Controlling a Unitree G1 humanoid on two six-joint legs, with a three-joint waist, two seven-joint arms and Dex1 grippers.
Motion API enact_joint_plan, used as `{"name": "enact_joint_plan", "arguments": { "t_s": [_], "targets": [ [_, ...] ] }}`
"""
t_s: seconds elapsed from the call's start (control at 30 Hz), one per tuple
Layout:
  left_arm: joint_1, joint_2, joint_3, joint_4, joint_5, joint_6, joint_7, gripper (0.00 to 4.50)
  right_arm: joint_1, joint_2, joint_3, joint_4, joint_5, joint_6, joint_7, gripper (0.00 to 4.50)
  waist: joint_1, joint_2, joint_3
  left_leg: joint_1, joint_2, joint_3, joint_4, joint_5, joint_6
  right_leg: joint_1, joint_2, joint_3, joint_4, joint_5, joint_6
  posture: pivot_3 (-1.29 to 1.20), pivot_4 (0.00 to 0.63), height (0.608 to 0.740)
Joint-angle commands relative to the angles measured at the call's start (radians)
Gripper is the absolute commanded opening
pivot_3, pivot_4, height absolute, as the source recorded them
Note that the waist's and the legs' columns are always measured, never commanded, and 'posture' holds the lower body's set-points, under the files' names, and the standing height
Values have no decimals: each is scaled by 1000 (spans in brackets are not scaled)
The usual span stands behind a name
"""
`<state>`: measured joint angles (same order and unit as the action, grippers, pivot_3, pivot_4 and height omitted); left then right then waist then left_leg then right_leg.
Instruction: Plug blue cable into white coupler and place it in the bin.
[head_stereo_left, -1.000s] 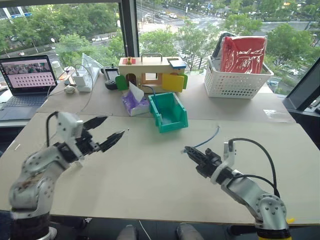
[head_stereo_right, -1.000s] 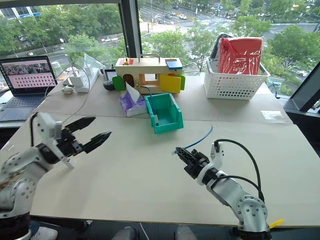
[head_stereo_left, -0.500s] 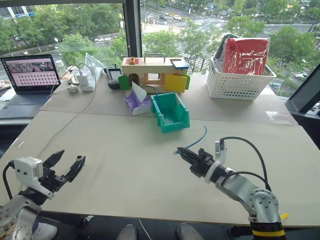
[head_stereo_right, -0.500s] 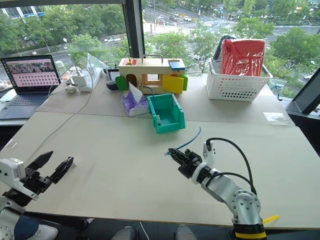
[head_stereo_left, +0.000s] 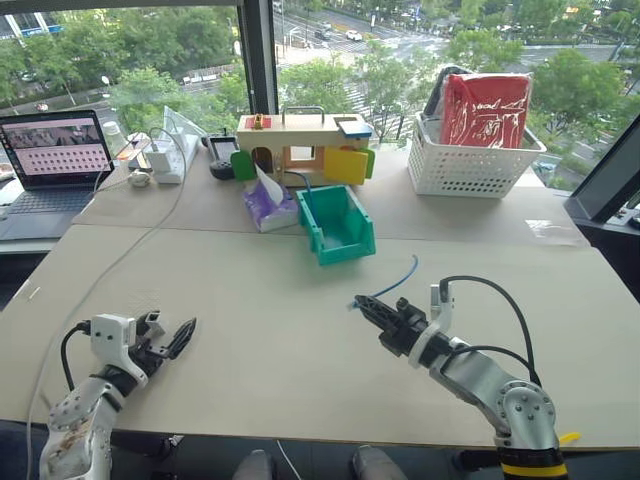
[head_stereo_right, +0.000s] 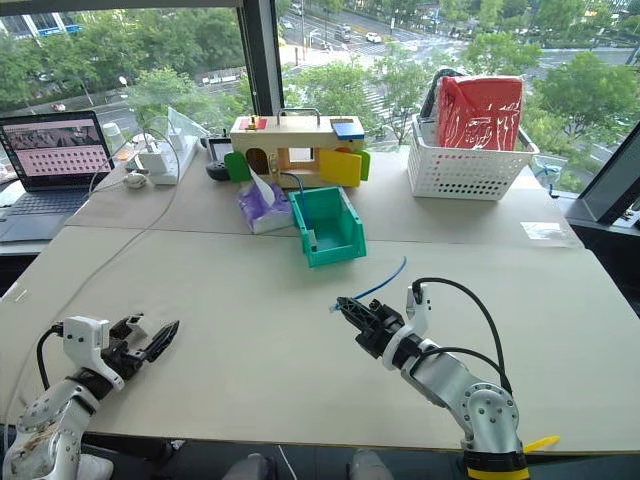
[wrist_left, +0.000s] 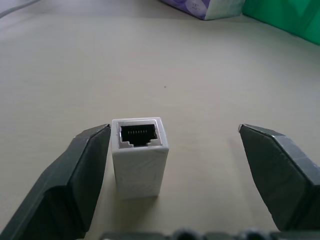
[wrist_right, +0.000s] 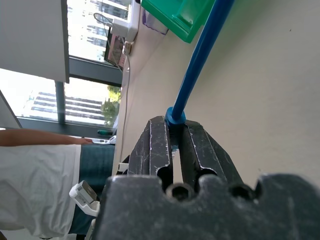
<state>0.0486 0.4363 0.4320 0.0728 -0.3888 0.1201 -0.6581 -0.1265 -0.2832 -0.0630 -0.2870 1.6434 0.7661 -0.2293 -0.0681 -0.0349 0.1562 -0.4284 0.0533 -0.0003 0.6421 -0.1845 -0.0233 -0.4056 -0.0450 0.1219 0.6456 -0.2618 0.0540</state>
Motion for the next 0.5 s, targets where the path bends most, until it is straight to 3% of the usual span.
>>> {"name": "enact_joint_plan", "arguments": {
  "t_s": [0.03, 0.2, 0.33, 0.5],
  "targets": [
    [2, 26, -5, 35, 17, -34, -5, 2658, 10, 6, -36, -53, 3, -22, -4, 0, -1, 0, 0, 1, 0, 0, 0, 0, 0, 0, 0, 0, 0, 0, 0, 0, 150, 740],
    [-43, 47, -91, 1, -1, -48, -110, 783, 26, 6, -47, -72, 1, -27, -12, 0, 0, 0, 0, 1, 0, 0, 0, 0, 0, 1, 0, 0, 0, 0, 0, 0, 150, 740],
    [-144, 39, -227, -74, -43, 15, -224, 701, 47, 13, -58, -100, -13, -43, -21, 0, 12, 0, 0, -1, 0, 0, 0, 0, 0, 0, 0, 0, 0, 0, 0, 0, 150, 740],
    [-339, -20, -450, -38, 24, 23, -319, 701, 93, 38, -75, -161, -36, -91, -44, 0, 18, 0, 0, -2, 0, 0, 0, 0, 0, 0, 0, 0, -1, 0, 0, 0, 150, 740]
  ]
}}
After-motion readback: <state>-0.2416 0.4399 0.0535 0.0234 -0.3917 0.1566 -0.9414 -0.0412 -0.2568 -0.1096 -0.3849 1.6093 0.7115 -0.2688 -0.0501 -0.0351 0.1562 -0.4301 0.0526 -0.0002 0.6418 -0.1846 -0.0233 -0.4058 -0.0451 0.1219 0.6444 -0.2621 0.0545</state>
